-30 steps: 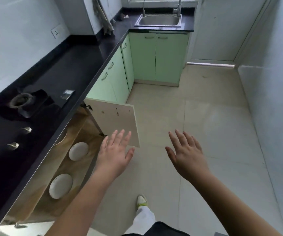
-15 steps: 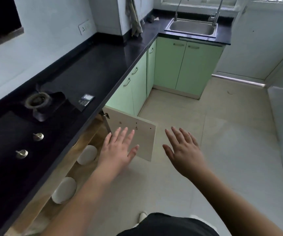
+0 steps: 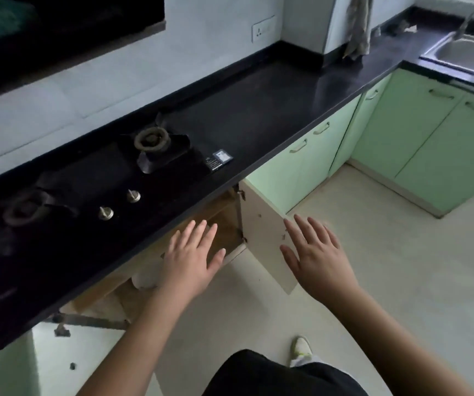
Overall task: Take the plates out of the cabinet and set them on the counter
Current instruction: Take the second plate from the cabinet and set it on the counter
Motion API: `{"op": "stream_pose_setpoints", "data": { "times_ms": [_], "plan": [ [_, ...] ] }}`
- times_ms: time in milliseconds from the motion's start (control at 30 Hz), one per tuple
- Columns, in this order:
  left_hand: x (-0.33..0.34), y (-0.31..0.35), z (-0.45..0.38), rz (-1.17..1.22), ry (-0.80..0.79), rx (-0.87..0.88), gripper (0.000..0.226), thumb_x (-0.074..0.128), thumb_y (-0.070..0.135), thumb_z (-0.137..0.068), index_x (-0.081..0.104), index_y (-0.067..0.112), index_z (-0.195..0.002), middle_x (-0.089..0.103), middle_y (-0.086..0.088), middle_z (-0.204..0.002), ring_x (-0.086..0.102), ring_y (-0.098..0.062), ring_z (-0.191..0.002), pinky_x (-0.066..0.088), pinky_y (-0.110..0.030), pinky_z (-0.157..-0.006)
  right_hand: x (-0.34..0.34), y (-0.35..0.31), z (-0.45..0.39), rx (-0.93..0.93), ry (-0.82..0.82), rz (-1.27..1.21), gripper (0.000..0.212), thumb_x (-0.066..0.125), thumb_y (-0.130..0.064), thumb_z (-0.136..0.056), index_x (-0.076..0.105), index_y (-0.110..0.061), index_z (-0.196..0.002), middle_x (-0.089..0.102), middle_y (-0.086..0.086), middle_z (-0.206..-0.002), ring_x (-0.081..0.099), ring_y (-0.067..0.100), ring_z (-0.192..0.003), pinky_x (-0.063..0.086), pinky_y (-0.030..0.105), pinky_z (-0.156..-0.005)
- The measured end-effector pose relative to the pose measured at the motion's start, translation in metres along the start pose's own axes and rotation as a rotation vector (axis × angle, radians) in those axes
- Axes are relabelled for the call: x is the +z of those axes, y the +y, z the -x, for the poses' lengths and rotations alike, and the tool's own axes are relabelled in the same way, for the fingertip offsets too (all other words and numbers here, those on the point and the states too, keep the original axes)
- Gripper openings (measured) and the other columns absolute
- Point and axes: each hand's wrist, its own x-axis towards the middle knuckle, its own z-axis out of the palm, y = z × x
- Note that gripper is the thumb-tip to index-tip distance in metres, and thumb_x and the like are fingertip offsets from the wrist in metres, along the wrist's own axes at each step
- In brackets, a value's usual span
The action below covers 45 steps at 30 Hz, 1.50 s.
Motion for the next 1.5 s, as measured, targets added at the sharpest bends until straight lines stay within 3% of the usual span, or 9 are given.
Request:
{"op": "stream_pose_setpoints", "data": {
  "times_ms": [267, 600, 733, 900, 1133, 1300, 1500],
  "plan": [
    [-0.006, 0.016, 0.026, 0.034, 0.01, -0.346, 0.078, -0.002, 0.067, -0.092, 0.018, 0.028, -0.156, 0.019, 0.002, -0.164, 0.01, -0.019, -0.15, 0.016, -0.045, -0.119, 0.002, 0.018, -0.065, -0.303, -0.095, 0.017, 0.067, 0.002, -0.062, -0.096, 0.006, -0.03, -0.155, 0.015, 0.0, -0.163, 0.006, 0.026, -0.149, 0.0, 0.039, -0.118],
    [0.006, 0.015, 0.11, 0.14, 0.05, -0.644, 0.077, 0.004, 0.065, -0.093, 0.021, 0.025, -0.156, 0.021, 0.0, -0.163, 0.01, -0.019, -0.151, 0.015, -0.043, -0.12, 0.014, -0.038, -0.083, -0.629, -0.15, 0.039, 0.061, 0.015, -0.055, -0.1, 0.017, -0.025, -0.154, 0.022, 0.001, -0.161, 0.015, 0.025, -0.148, 0.006, 0.039, -0.118],
    [0.01, 0.0, 0.12, 0.137, 0.077, -0.654, 0.07, 0.009, 0.063, -0.097, 0.018, 0.026, -0.156, 0.017, 0.001, -0.164, 0.006, -0.018, -0.151, 0.011, -0.042, -0.12, 0.022, -0.07, -0.081, -0.69, -0.149, 0.046, 0.06, 0.019, -0.054, -0.1, 0.02, -0.025, -0.153, 0.027, 0.002, -0.159, 0.019, 0.025, -0.147, 0.006, 0.036, -0.116],
    [0.021, -0.02, 0.125, 0.169, 0.109, -0.628, 0.07, 0.012, 0.061, -0.098, 0.024, 0.023, -0.155, 0.023, -0.003, -0.162, 0.012, -0.021, -0.151, 0.018, -0.044, -0.12, 0.035, -0.099, -0.076, -0.703, -0.148, 0.081, 0.059, 0.023, -0.051, -0.101, 0.024, -0.023, -0.153, 0.031, 0.004, -0.157, 0.023, 0.026, -0.145, 0.014, 0.04, -0.118],
    [0.057, -0.041, 0.11, 0.187, -0.014, -0.564, 0.07, 0.004, 0.062, -0.097, 0.012, 0.027, -0.157, 0.014, 0.001, -0.165, 0.002, -0.018, -0.151, 0.014, -0.047, -0.121, 0.062, -0.122, -0.076, -0.69, -0.191, 0.097, 0.064, 0.017, -0.055, -0.098, 0.026, -0.022, -0.152, 0.031, 0.002, -0.157, 0.024, 0.024, -0.145, 0.015, 0.038, -0.118],
    [0.073, -0.056, 0.094, 0.17, -0.023, -0.562, 0.071, 0.005, 0.06, -0.097, 0.023, 0.023, -0.156, 0.022, -0.006, -0.163, 0.008, -0.025, -0.151, 0.015, -0.047, -0.121, 0.089, -0.122, -0.092, -0.67, -0.252, 0.098, 0.064, 0.017, -0.055, -0.098, 0.02, -0.023, -0.154, 0.025, 0.002, -0.159, 0.02, 0.023, -0.146, 0.017, 0.039, -0.118],
    [0.11, -0.073, 0.059, 0.176, -0.063, -0.568, 0.069, 0.011, 0.056, -0.099, 0.027, 0.018, -0.155, 0.028, -0.01, -0.16, 0.016, -0.029, -0.149, 0.018, -0.048, -0.121, 0.136, -0.12, -0.141, -0.691, -0.297, 0.103, 0.057, 0.031, -0.048, -0.101, 0.029, -0.021, -0.152, 0.031, 0.004, -0.157, 0.025, 0.027, -0.144, 0.018, 0.041, -0.117]
  ]
}}
